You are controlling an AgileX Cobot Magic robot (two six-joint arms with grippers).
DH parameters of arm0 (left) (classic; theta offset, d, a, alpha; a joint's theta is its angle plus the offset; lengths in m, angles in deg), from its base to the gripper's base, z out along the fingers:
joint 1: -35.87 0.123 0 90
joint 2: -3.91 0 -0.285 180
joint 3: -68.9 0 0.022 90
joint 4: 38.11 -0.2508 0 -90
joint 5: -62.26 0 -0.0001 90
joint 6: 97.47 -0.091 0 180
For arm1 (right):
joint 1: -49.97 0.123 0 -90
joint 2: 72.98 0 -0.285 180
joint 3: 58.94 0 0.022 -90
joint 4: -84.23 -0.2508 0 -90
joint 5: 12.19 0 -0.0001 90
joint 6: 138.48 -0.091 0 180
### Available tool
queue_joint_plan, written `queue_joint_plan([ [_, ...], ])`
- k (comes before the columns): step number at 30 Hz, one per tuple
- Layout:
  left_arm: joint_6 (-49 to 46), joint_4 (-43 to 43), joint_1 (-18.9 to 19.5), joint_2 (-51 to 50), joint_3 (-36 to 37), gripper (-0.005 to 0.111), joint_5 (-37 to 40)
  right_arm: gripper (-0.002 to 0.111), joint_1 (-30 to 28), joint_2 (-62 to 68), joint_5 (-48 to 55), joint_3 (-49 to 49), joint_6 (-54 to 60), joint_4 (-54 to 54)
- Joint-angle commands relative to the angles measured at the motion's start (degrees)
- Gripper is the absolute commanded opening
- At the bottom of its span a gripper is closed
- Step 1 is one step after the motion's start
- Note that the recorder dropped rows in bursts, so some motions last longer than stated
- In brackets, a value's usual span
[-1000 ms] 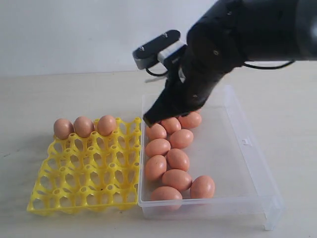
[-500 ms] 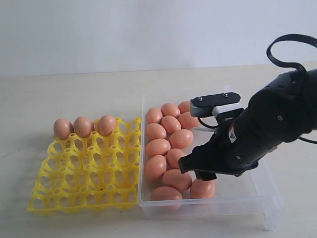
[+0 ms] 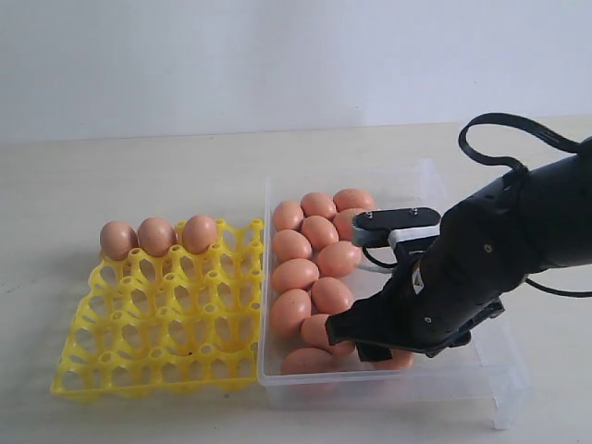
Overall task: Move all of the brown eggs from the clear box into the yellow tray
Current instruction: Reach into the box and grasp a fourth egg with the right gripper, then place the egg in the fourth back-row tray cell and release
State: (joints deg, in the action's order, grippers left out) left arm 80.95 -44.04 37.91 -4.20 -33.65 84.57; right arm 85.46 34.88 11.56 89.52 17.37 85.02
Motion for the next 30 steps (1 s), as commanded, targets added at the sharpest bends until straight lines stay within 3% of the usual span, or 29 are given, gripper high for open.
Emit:
queue_joint_plan([
  [1,0.3,0.1,-0.3,0.3,-0.2,0.0,-0.5,0.054,-0.3,1.6,-2.5,-0.1,0.2,0.6],
  [3,0.3,0.1,-0.3,0.3,-0.2,0.0,-0.5,0.038,-0.3,1.6,-2.8,-0.1,0.2,1.1],
  [5,0.3,0.1,-0.3,0.3,-0.2,0.0,-0.5,0.008,-0.3,1.5,-2.3,-0.1,2.6,1.3],
  [6,0.3,0.1,-0.3,0.3,-0.2,0.0,-0.5,0.0,-0.3,0.8,-1.5,-0.1,3.6,1.4],
  [10,0.3,0.1,-0.3,0.3,-0.2,0.0,-0.5,0.0,-0.3,-6.1,-7.6,0.0,6.4,2.6],
  [18,0.3,0.1,-0.3,0.3,-0.2,0.0,-0.5,0.0,2.2,-5.0,-48.4,1.4,12.0,6.7],
  [24,0.3,0.1,-0.3,0.3,-0.2,0.0,-0.5,0.0,2.5,6.8,-48.0,11.4,4.9,18.5],
  [30,0.3,0.1,-0.3,0.3,-0.2,0.0,-0.5,0.0,2.5,14.8,-45.2,19.2,4.1,19.1],
])
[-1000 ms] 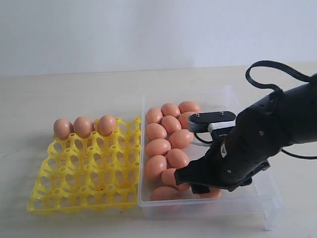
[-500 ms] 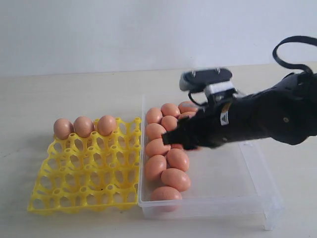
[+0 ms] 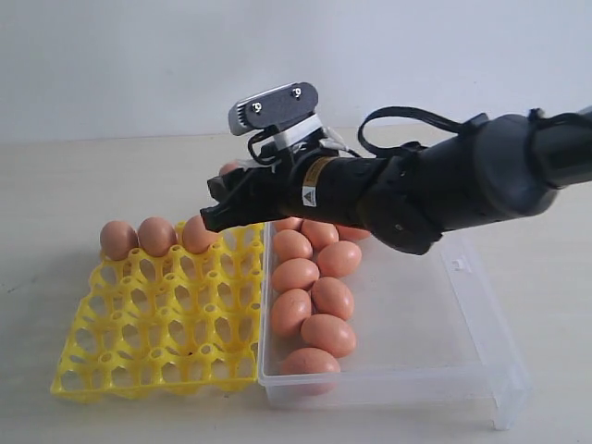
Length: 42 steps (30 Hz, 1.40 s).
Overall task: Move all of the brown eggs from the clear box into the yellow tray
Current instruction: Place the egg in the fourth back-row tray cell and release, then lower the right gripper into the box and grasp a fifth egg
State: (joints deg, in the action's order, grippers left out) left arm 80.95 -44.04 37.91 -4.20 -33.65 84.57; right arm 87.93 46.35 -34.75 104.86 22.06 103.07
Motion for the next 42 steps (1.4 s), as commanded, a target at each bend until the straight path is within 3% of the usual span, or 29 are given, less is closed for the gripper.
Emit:
queue_joint_plan([
  [1,0.3,0.1,-0.3,0.3,-0.2,0.0,-0.5,0.0,0.0,4.2,1.4,4.8,-0.6,1.0],
  [15,0.3,0.1,-0.3,0.3,-0.2,0.0,-0.5,0.003,0.0,12.0,4.3,10.3,0.2,1.2],
  [19,0.3,0.1,-0.3,0.3,-0.2,0.0,-0.5,0.019,0.0,12.3,3.9,10.3,0.2,1.2],
  [26,0.3,0.1,-0.3,0.3,-0.2,0.0,-0.5,0.06,0.0,12.3,3.8,10.3,0.4,1.2],
  [30,0.3,0.1,-0.3,0.3,-0.2,0.0,-0.5,0.063,0.0,10.9,6.1,10.3,0.4,1.2],
  [37,0.3,0.1,-0.3,0.3,-0.2,0.0,-0.5,0.058,0.0,-0.7,21.8,10.3,5.2,1.2],
  [42,0.3,0.1,-0.3,0.3,-0.2,0.0,-0.5,0.057,0.0,-11.6,43.7,10.3,4.8,-1.7],
])
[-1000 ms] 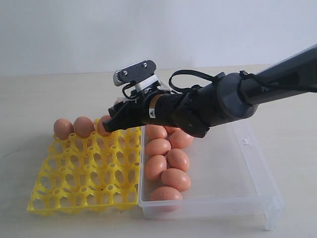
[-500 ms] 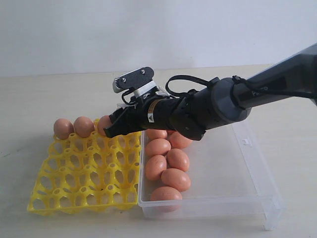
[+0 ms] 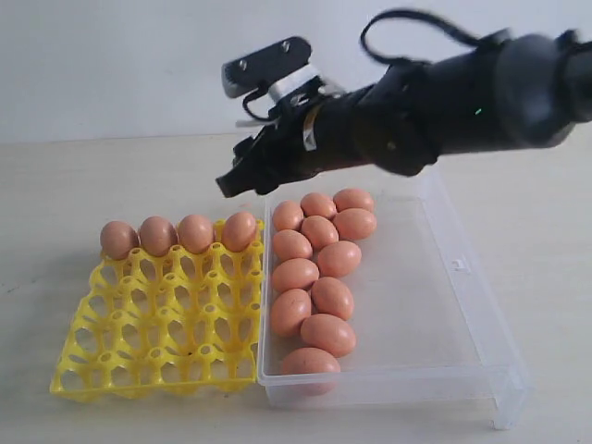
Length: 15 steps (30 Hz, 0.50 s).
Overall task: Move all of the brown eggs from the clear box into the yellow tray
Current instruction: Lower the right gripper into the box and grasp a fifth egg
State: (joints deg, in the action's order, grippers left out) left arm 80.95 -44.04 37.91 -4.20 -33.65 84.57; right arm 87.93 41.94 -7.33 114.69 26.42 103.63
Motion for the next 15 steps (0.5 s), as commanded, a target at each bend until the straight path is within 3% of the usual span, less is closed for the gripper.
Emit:
queue_joint_plan([
  [1,0.3,0.1,-0.3,0.3,-0.2,0.0,-0.5,0.057,0.0,-8.8,21.0,0.4,0.5,-3.2],
  [6,0.3,0.1,-0.3,0.3,-0.2,0.0,-0.5,0.057,0.0,-12.9,32.5,-3.7,-0.6,-4.6],
  [15,0.3,0.1,-0.3,0.3,-0.2,0.0,-0.5,0.057,0.0,-10.5,24.7,-12.7,0.6,-10.0],
])
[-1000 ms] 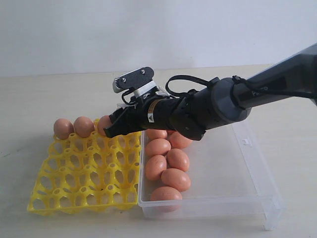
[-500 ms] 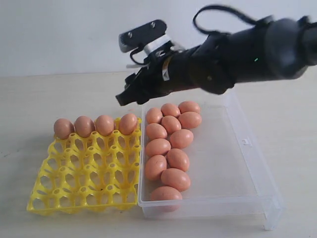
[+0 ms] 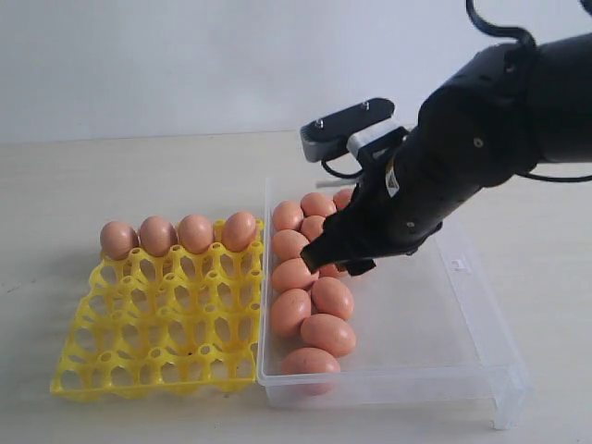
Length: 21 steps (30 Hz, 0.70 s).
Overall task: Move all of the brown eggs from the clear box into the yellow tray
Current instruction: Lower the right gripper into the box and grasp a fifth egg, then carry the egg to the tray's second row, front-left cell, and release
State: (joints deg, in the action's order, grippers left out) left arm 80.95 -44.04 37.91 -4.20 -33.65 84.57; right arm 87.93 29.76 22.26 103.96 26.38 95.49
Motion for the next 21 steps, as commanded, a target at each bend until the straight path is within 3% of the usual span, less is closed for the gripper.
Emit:
queue_joint_plan([
  [1,0.3,0.1,-0.3,0.3,-0.2,0.0,-0.5,0.057,0.0,2.2,-5.3,-2.0,0.6,-2.2],
  [21,0.3,0.1,-0.3,0.3,-0.2,0.0,-0.5,0.057,0.0,16.4,-11.7,1.5,0.6,-3.6],
])
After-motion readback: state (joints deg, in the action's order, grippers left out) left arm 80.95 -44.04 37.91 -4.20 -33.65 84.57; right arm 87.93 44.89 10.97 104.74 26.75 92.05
